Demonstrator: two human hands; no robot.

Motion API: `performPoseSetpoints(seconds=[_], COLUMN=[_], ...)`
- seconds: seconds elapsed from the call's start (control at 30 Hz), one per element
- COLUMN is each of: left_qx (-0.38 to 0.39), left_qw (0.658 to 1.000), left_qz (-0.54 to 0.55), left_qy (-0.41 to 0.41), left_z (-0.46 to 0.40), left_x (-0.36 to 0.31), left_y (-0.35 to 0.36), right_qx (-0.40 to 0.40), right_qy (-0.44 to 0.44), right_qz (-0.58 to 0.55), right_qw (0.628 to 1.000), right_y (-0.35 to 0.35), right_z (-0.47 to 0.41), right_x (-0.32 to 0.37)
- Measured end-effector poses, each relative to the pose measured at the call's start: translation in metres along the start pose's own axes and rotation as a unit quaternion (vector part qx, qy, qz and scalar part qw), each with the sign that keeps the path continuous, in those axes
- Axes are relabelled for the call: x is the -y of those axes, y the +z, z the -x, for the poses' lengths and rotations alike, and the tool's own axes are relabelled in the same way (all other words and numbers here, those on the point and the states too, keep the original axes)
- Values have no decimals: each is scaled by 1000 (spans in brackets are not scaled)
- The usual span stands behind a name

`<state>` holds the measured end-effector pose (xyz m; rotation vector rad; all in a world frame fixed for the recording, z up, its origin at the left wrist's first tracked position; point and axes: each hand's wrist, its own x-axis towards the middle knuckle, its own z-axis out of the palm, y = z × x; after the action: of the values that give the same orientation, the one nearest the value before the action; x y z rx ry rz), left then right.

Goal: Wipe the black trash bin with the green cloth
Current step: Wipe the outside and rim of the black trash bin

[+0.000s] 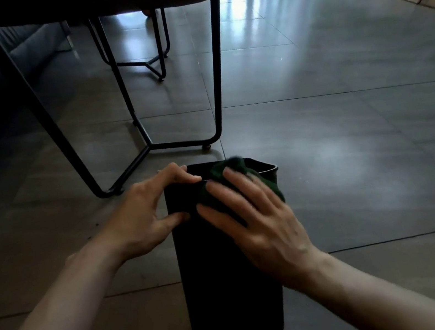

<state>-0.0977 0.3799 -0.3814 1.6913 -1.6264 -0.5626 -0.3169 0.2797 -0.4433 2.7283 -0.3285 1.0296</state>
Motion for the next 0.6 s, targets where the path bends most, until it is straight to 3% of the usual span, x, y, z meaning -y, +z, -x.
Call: performPoseSetpoints(seconds=[0.07,0.13,0.2,0.27,0.33,0.43,0.5,0.6], left_qx=[-1,-2,-2,-7,-9,-1,-2,-6], left_qw=[1000,1000,1000,1000,1000,1000,1000,1000], left_qz=[-4,-2,-5,-7,-6,-4,-7,-16], left_qy=[-4,-10,-11,-14,-16,-22,-21,-19], left_z=[0,1,1,0,-1,-2,-3,-4], left_x=[2,3,4,5,5,4,4,5], left_y=[0,0,2,1,1,0,0,1], right_qx=[44,120,155,144,87,9,6,84], right_qy=[-105,-254,-326,-262,-122,47,40,-164], right_qz=[2,43,81,48,1,-20,-21,-9], right_qw=[993,959,929,953,989,999,999,983], right_y=[11,12,7,-1,-8,-17,-11,6], right_z=[36,80,101,88,52,1,3,63], right_x=[14,24,17,4,-13,-31,-27,0])
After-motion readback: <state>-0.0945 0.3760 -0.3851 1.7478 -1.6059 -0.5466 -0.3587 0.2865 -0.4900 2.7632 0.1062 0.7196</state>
